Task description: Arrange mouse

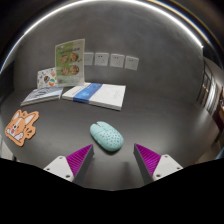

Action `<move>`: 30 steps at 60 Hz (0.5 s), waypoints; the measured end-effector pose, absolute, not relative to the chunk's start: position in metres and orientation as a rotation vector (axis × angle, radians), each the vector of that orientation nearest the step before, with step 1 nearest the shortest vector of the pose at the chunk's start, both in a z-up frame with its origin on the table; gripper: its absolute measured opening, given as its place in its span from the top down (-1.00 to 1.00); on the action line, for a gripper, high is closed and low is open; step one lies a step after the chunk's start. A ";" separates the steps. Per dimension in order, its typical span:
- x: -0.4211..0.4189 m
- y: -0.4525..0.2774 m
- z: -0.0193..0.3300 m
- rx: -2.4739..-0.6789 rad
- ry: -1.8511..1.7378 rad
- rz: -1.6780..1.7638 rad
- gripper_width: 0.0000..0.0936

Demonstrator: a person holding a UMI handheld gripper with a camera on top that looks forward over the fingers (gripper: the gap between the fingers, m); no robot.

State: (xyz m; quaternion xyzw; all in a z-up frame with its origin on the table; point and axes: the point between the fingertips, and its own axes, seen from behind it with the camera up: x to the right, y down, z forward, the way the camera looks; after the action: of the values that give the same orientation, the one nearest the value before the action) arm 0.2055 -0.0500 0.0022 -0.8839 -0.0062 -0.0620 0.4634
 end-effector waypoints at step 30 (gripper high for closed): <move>0.223 0.039 -0.017 -2.243 -0.021 0.061 -0.63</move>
State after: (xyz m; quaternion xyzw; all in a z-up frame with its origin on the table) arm 0.2225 0.0393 -0.0175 -0.9006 -0.0084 0.0245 0.4339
